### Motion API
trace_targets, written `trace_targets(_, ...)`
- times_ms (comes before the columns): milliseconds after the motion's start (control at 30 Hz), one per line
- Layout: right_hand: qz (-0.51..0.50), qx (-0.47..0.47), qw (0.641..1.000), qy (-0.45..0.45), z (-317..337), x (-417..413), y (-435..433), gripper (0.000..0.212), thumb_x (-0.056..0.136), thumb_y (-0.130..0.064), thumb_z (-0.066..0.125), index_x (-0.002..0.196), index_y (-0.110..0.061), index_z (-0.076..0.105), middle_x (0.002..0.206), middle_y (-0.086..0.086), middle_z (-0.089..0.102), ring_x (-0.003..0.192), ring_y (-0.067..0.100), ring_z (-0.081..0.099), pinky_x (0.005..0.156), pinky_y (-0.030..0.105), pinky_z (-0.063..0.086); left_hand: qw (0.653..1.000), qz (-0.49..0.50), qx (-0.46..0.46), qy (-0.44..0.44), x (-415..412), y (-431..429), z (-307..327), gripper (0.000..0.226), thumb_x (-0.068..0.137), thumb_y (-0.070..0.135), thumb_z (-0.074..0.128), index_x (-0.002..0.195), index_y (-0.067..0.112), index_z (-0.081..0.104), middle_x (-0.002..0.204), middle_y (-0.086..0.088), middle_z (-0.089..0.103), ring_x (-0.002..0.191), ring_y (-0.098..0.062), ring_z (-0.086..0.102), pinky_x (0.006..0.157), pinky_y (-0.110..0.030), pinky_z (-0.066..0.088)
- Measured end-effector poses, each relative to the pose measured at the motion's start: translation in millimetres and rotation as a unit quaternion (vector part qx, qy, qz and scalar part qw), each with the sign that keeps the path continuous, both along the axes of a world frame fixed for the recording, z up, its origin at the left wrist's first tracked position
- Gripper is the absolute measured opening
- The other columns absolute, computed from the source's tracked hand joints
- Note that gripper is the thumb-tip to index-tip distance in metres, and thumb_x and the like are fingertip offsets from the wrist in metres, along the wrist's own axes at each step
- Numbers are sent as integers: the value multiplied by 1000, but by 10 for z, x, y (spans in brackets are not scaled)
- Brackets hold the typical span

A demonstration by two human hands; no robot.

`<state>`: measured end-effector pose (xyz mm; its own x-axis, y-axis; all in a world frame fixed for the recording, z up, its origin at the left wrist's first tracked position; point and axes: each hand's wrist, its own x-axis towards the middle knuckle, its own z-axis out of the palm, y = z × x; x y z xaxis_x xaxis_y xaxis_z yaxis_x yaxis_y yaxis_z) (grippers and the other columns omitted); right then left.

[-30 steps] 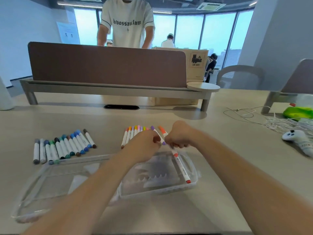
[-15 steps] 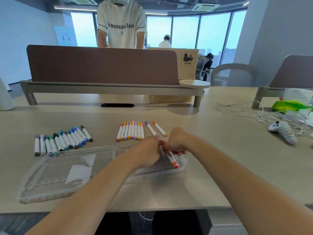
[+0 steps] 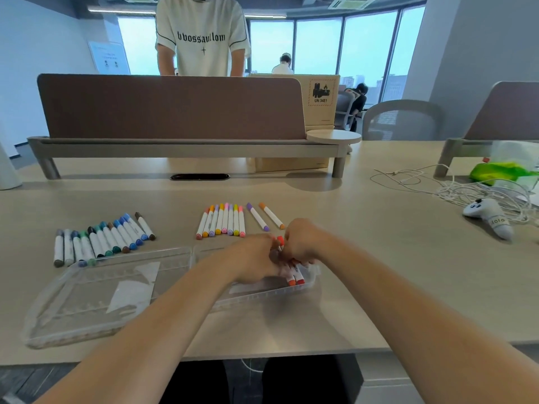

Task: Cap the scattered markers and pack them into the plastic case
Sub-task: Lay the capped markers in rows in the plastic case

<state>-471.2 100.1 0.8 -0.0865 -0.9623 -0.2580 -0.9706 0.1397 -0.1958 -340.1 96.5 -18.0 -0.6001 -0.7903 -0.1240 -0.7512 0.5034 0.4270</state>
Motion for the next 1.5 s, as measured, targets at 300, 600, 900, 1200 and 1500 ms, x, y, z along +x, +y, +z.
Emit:
trace_targets(300, 43, 55, 996, 52, 136, 59, -53, 29, 91, -33, 62, 81, -5, 68, 64, 5, 58, 53, 15, 52, 76, 28, 49, 999, 22, -28, -3, -26, 14, 42, 40, 80, 51, 71, 111, 26, 65, 91, 7, 65, 76, -8, 56, 57, -20, 40)
trace_targets(600, 61, -78, 995, -3, 111, 392, -364, 38, 92, -29, 63, 113, 2, 67, 108, 17, 61, 84, 21, 50, 69, 28, 45, 969, 166, -75, 167, 616, -393, 94, 19, 90, 33, 65, 102, 20, 70, 101, 2, 66, 91, -17, 62, 74, -28, 50)
trace_targets(900, 64, -60, 996, 14, 82, 1299, -1185, 11, 88, -12, 61, 78, -10, 63, 77, 7, 63, 66, 24, 58, 62, 29, 49, 941, 253, -93, 206, 1368, -894, 148, 18, 96, 26, 50, 96, 25, 68, 94, 8, 66, 84, -9, 62, 75, -27, 49)
trace_targets(1200, 32, -95, 992, 73, -19, 1574, -1527, 19, 88, -18, 61, 72, -17, 50, 74, 1, 57, 63, 17, 52, 59, 29, 41, 938, 240, -68, 242, 1529, -1089, 122, 19, 96, 25, 50, 90, 27, 67, 90, 8, 67, 82, -9, 63, 78, -32, 54)
trace_targets(1500, 26, -93, 994, 48, 4, 1663, -1463, 19, 90, -19, 59, 71, -16, 57, 72, 2, 59, 62, 18, 55, 61, 30, 46, 934, 254, -69, 239, 1600, -959, 150, 19, 97, 27, 50, 93, 22, 68, 91, 5, 68, 83, -12, 63, 78, -34, 55)
